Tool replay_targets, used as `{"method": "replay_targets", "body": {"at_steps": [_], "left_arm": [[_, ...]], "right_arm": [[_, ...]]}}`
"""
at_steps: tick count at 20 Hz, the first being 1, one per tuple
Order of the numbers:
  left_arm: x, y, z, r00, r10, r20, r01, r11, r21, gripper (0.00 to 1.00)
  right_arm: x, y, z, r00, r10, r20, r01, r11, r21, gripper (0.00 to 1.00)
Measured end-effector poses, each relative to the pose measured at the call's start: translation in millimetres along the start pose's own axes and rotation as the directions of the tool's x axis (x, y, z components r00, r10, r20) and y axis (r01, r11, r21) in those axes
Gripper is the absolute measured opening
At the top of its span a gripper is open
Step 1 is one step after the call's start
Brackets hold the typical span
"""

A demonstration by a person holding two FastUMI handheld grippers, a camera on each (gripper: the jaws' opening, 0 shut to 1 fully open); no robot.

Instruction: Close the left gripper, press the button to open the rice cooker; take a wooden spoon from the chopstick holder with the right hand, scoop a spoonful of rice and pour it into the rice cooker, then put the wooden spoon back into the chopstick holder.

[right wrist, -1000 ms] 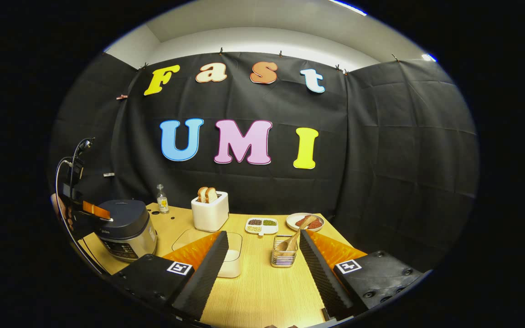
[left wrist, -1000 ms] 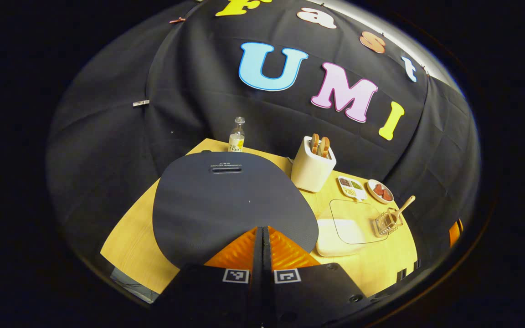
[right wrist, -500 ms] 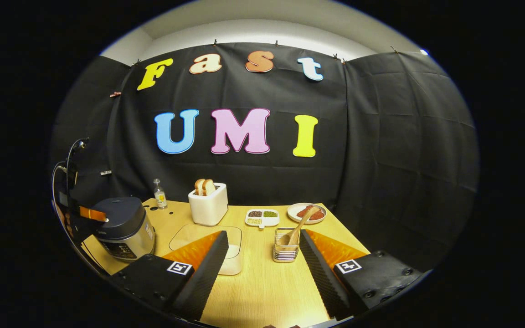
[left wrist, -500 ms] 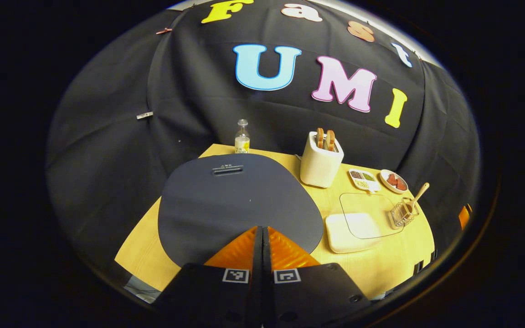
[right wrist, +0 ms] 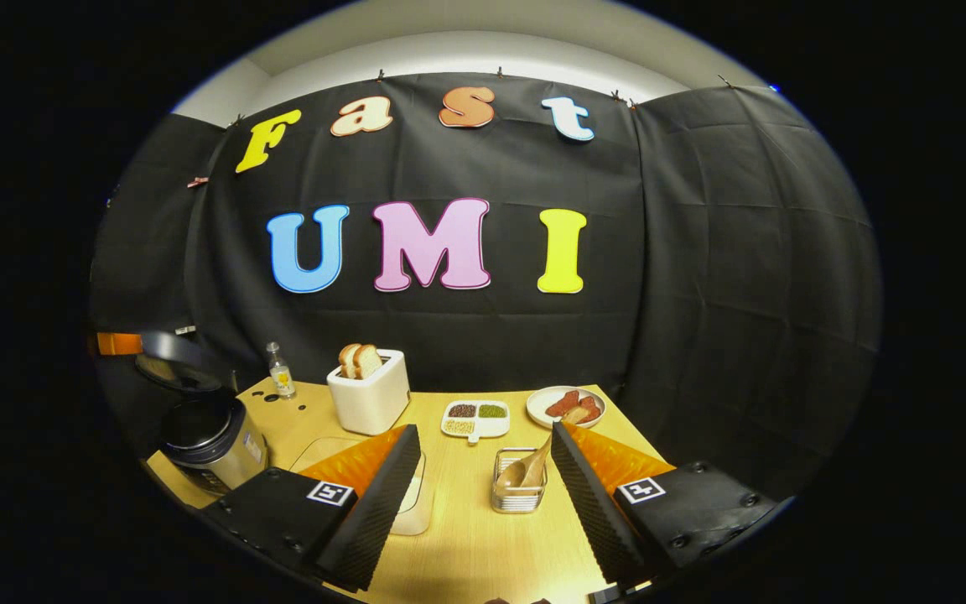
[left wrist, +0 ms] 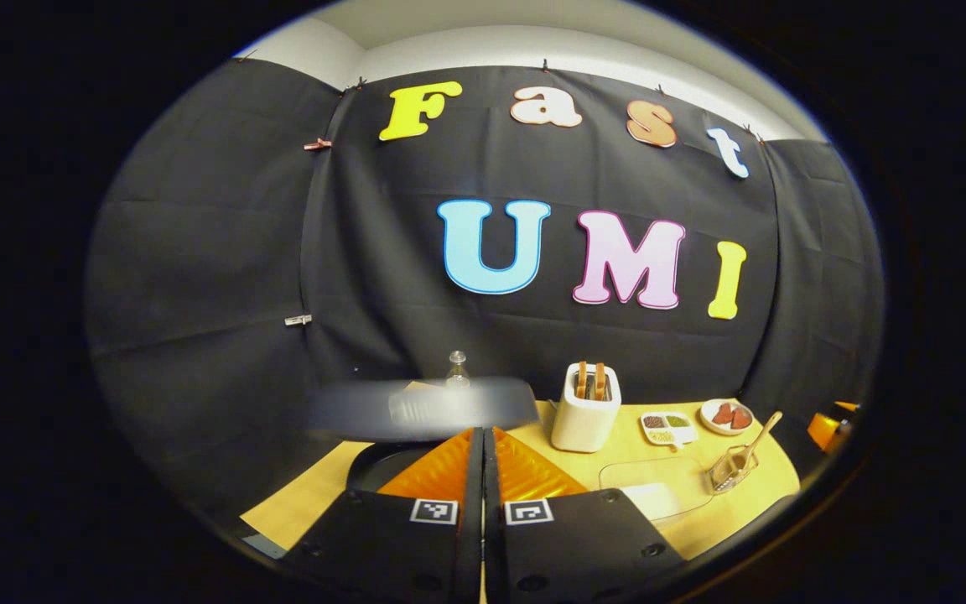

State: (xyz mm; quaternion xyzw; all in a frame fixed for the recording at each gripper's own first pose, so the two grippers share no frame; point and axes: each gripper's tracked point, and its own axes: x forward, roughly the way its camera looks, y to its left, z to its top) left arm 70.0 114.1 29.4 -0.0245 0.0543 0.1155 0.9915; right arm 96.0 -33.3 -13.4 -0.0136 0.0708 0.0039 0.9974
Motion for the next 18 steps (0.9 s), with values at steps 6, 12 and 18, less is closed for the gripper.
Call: {"method": "replay_targets", "body": {"at_steps": [6,12,18], "left_arm": [[5.3,-43.1,-20.5,0.999,0.002,-0.042,-0.005,0.996,-0.09,0.15],[8.1,-85.1,-35.8,0.997,0.006,-0.08,-0.012,0.997,-0.07,0.95],[2.1,-120.2,-62.2,0.986,0.038,-0.164,-0.038,0.999,0.003,0.95]], "right_arm": [[64.4,-41.7,-11.3,0.998,-0.031,-0.046,0.034,0.998,0.061,0.99],[115.7,-73.6,-47.3,0.989,-0.039,-0.144,0.055,0.992,0.11,0.98],[163.2,-92.1,-88.9,0.973,-0.024,-0.229,0.07,0.978,0.197,0.99]]}}
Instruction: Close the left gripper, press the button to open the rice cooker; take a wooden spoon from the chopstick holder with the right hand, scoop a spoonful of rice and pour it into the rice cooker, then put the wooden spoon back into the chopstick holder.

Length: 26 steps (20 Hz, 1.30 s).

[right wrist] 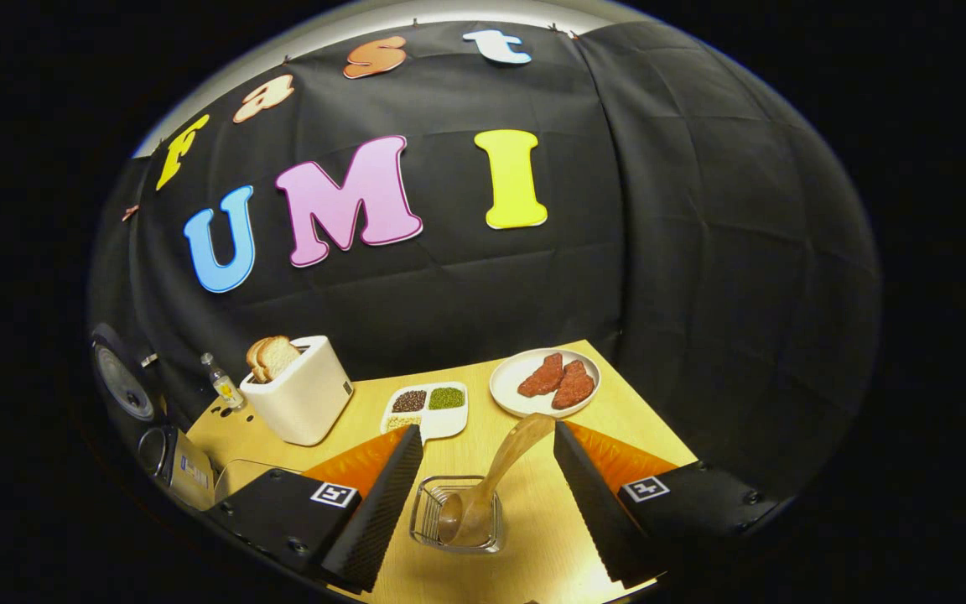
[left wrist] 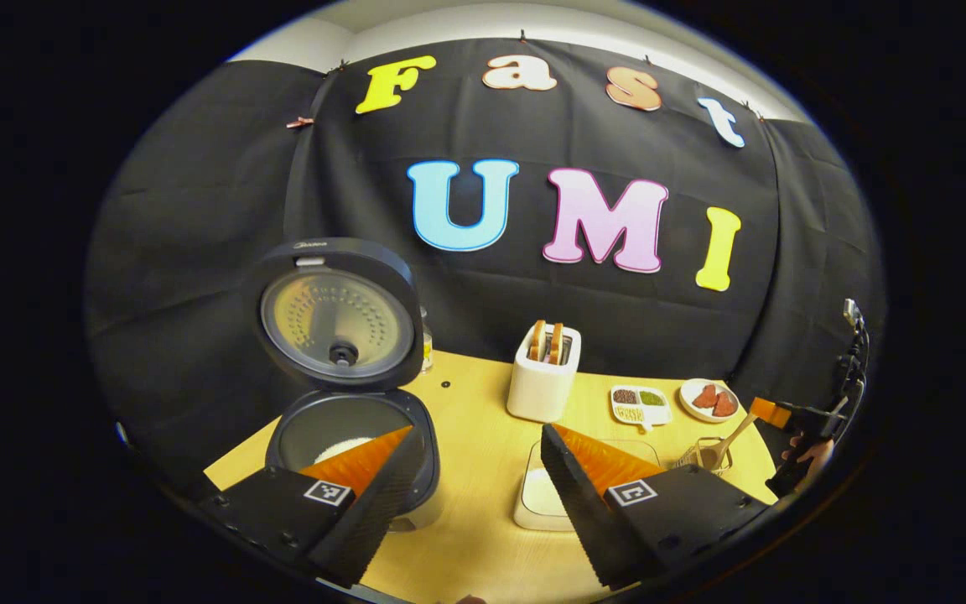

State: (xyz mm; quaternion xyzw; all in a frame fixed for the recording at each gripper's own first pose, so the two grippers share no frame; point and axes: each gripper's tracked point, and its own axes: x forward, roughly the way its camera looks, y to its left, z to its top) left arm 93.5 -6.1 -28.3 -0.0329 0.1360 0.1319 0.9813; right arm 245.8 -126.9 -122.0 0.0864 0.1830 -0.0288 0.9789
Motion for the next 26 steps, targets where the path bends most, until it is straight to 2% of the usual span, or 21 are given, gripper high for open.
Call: {"method": "replay_targets", "body": {"at_steps": [5,10,11,13,14,15,16,18,22,26], "left_arm": [[-9.9,-14.6,-27.9,0.996,0.068,-0.063,-0.069,0.997,-0.021,0.95],[-23.8,-25.5,-64.5,0.984,0.117,-0.137,-0.119,0.993,-0.006,0.95],[-24.7,-30.0,-73.7,0.981,0.119,-0.157,-0.121,0.993,-0.007,0.96],[-27.0,-42.8,-84.7,0.976,0.107,-0.188,-0.111,0.994,-0.009,0.96],[-26.3,-49.8,-87.0,0.974,0.097,-0.205,-0.103,0.995,-0.017,0.96],[-25.8,-58.4,-87.2,0.974,0.079,-0.213,-0.087,0.996,-0.032,0.96],[-24.7,-67.9,-83.6,0.977,0.058,-0.207,-0.069,0.997,-0.046,0.96],[-22.3,-81.9,-78.6,0.981,0.031,-0.19,-0.042,0.997,-0.057,0.96],[-20.2,-89.3,-80.9,0.986,-0.011,-0.168,-0.002,0.997,-0.074,0.95],[-28.6,-69.3,-81.3,0.985,-0.032,-0.169,0.009,0.991,-0.135,0.96]], "right_arm": [[40.7,-19.2,-36.1,0.994,-0.012,-0.107,0.022,0.996,0.091,0.99],[70.8,-17.4,-54.9,0.985,0.036,-0.168,-0.001,0.979,0.205,0.94],[74.7,-17.2,-55.4,0.984,0.043,-0.172,-0.003,0.973,0.23,0.65],[84.1,-13.4,-58.4,0.981,0.064,-0.183,-0.01,0.96,0.281,0.57],[82.8,-10.7,-58.2,0.98,0.077,-0.186,-0.015,0.95,0.313,0.57],[84.8,-8.4,-56.0,0.979,0.089,-0.185,-0.022,0.942,0.334,0.38],[83.4,-4.9,-56.4,0.976,0.102,-0.19,-0.03,0.936,0.351,0.25],[76.1,-8.3,-50.6,0.978,0.091,-0.188,-0.018,0.933,0.358,0.24],[61.0,4.3,-27.3,0.985,0.115,-0.127,-0.069,0.946,0.317,0.19],[28.2,18.7,11.4,0.991,0.131,-0.023,-0.124,0.972,0.2,0.19]]}}
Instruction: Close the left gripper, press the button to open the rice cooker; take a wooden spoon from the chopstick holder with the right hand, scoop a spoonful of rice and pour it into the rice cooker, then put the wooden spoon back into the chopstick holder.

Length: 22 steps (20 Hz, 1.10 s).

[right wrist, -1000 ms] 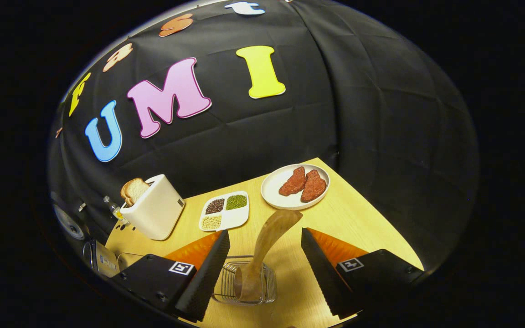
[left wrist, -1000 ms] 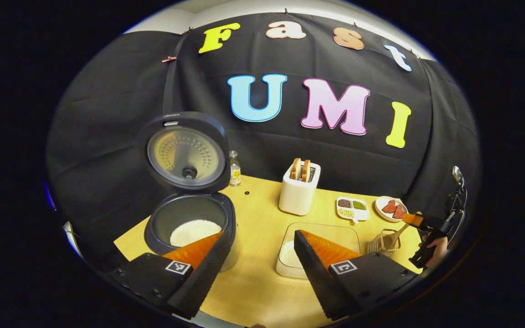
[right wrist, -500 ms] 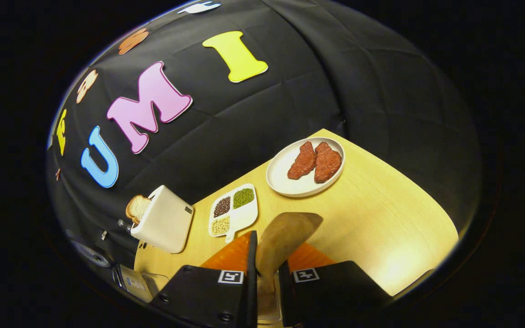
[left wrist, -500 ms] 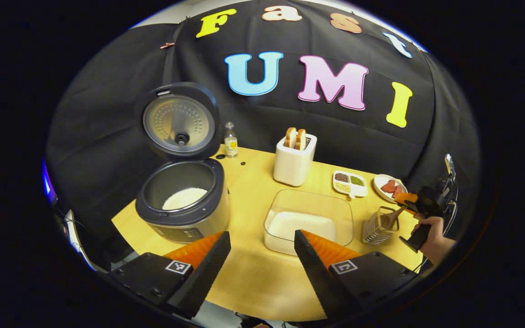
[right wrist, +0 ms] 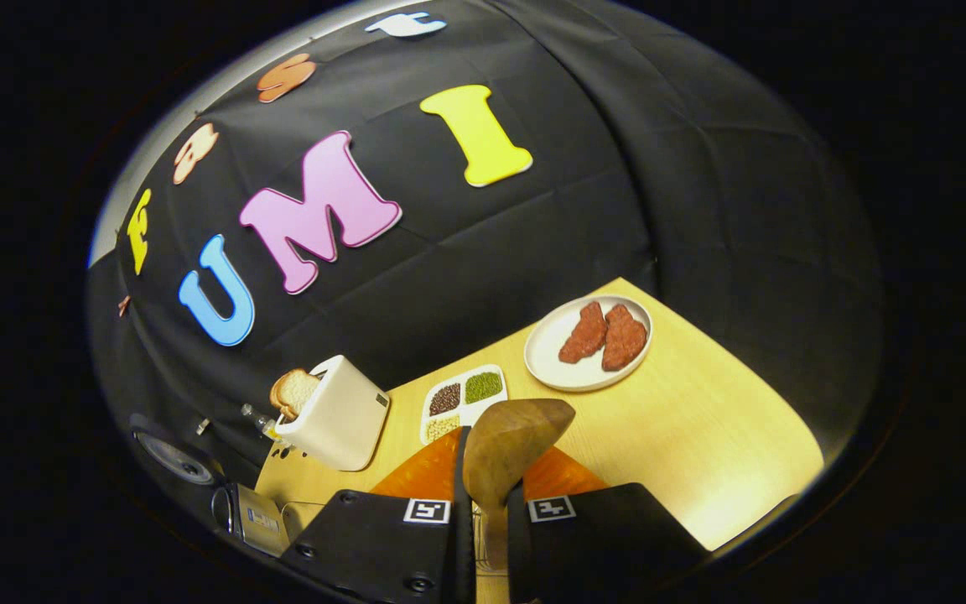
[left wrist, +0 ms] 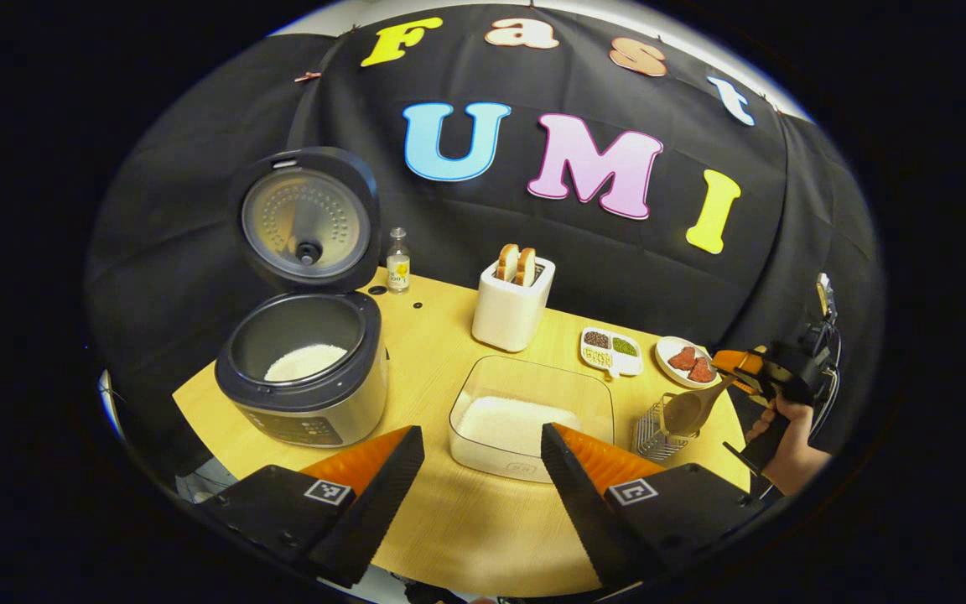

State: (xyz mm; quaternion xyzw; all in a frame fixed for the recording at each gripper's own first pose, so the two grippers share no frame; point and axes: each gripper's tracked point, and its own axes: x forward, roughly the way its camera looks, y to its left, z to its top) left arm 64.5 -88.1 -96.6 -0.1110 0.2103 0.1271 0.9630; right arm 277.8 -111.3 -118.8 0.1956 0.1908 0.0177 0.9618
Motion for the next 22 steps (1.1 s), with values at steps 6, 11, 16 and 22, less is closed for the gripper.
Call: {"method": "replay_targets", "body": {"at_steps": [6,11,16,22], "left_arm": [[-14.7,44.4,21.7,0.997,-0.041,0.058,0.042,0.999,-0.024,0.95],[-23.7,96.7,28.2,0.992,-0.097,0.084,0.094,0.995,0.031,0.95],[-22.9,140.7,33.6,0.981,-0.171,0.092,0.173,0.985,-0.02,0.95],[-8.8,177.9,21.9,0.977,-0.201,0.071,0.204,0.978,-0.042,0.95]], "right_arm": [[-43.9,47.5,-0.8,0.999,0.034,0.008,-0.033,0.985,-0.168,0.19],[-67.0,99.6,10.1,0.998,0.018,0.064,-0.007,0.986,-0.168,0.19],[-80.5,173.2,-6.0,0.994,0.097,0.057,-0.085,0.977,-0.197,0.19],[-69.6,213.3,-80.9,0.992,0.123,-0.035,-0.128,0.951,-0.283,0.19]]}}
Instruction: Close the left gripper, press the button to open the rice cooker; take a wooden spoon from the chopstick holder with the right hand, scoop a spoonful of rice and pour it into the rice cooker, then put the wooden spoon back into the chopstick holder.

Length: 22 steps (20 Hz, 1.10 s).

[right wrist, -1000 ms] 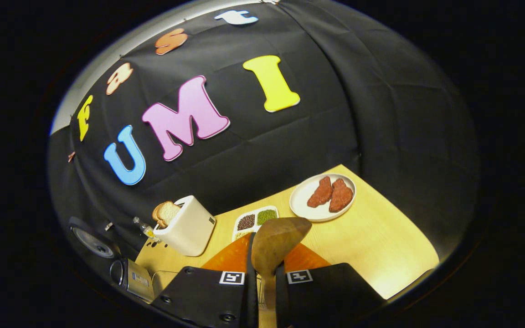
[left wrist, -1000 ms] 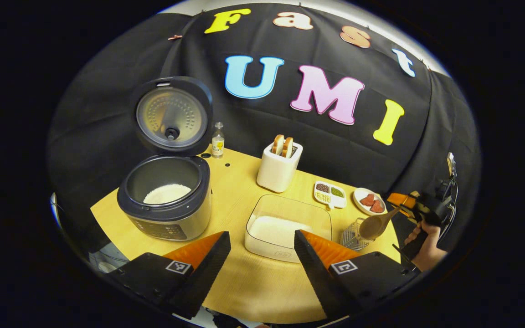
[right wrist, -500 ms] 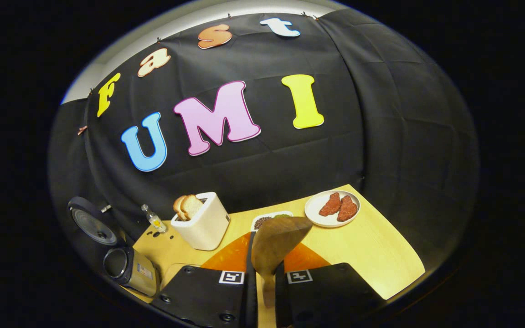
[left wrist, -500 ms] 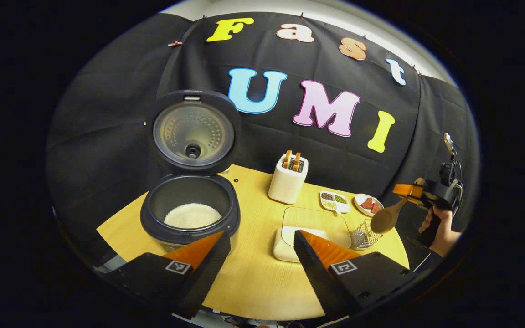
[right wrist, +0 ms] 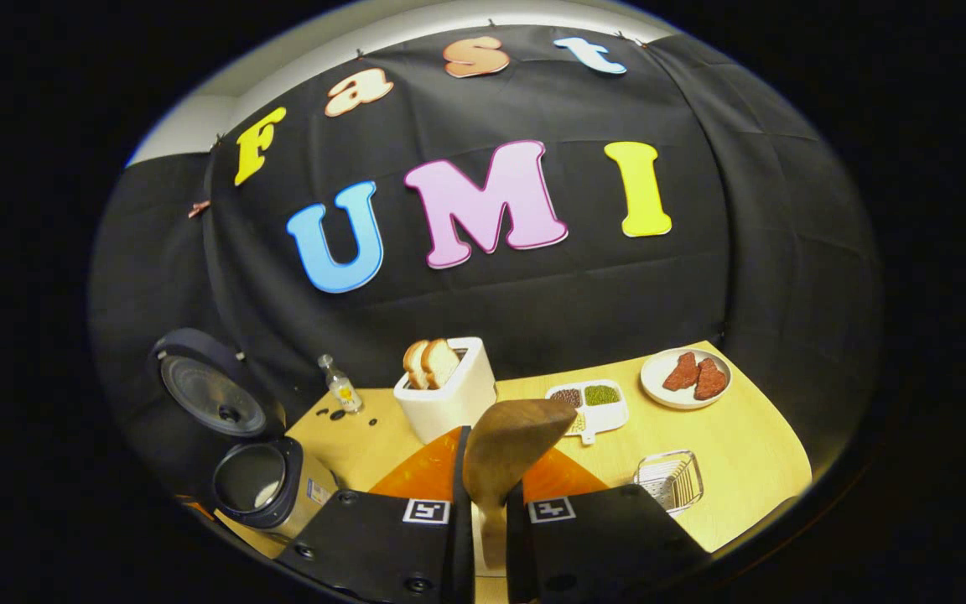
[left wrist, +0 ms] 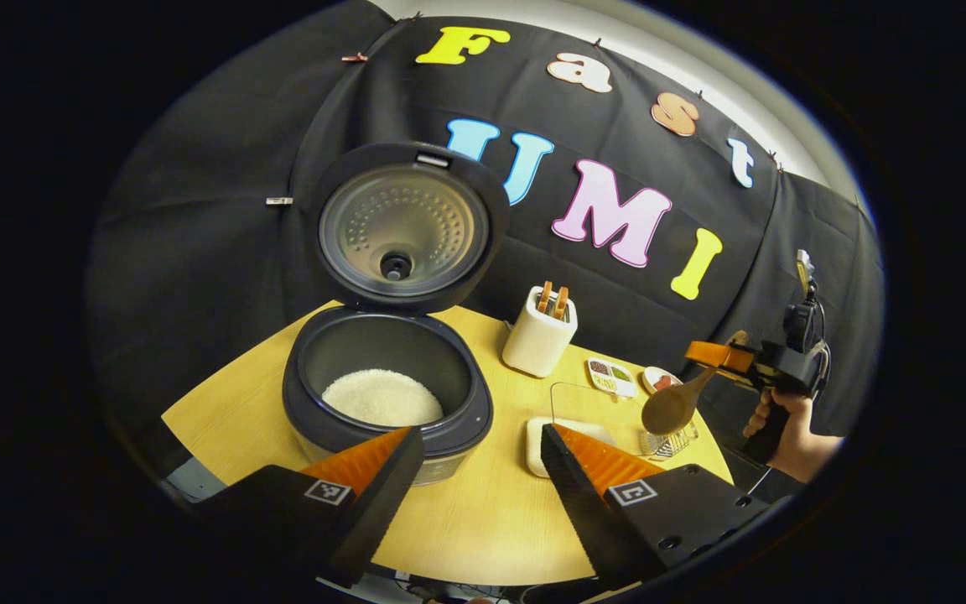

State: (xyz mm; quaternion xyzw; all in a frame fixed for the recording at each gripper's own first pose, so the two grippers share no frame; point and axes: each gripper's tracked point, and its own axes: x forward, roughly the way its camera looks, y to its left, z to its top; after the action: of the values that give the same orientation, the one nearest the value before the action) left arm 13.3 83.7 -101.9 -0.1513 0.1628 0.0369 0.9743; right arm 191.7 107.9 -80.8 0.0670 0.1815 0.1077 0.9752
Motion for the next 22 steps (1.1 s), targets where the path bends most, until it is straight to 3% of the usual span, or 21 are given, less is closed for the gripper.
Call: {"method": "replay_targets", "body": {"at_steps": [3,4,5,9,12,17,22], "left_arm": [[5.2,13.5,-18.3,0.999,-0.01,-0.044,0.011,1.0,0.023,0.95],[4.7,17.1,-23.6,0.998,-0.015,-0.055,0.017,0.999,0.029,0.96],[5.4,20.0,-30.8,0.998,-0.021,-0.066,0.023,0.999,0.031,0.95],[6.1,34.1,-49.6,0.995,-0.013,-0.103,0.015,1.0,0.015,0.95],[4.4,39.6,-52.3,0.995,-0.006,-0.101,0.005,1.0,-0.015,0.95],[0.6,54.2,-55.6,0.996,0.018,-0.091,-0.021,0.999,-0.029,0.95],[-8.7,65.3,-53.4,0.997,0.034,-0.076,-0.041,0.994,-0.1,0.96]], "right_arm": [[15.4,1.3,-36.6,0.998,-0.024,-0.057,0.023,1.0,-0.016,0.19],[19.6,-2.2,-46.9,0.997,-0.039,-0.067,0.038,0.999,-0.012,0.14],[23.5,-5.5,-54.0,0.996,-0.059,-0.072,0.058,0.998,-0.009,0.19],[32.4,-14.1,-83.5,0.987,-0.107,-0.121,0.11,0.994,0.016,0.19],[33.0,-0.1,-110.1,0.979,-0.088,-0.182,0.102,0.992,0.068,0.19],[41.4,30.6,-120.4,0.976,-0.057,-0.21,0.081,0.991,0.108,0.19],[54.7,63.8,-125.9,0.965,0.003,-0.263,0.065,0.965,0.253,0.19]]}}
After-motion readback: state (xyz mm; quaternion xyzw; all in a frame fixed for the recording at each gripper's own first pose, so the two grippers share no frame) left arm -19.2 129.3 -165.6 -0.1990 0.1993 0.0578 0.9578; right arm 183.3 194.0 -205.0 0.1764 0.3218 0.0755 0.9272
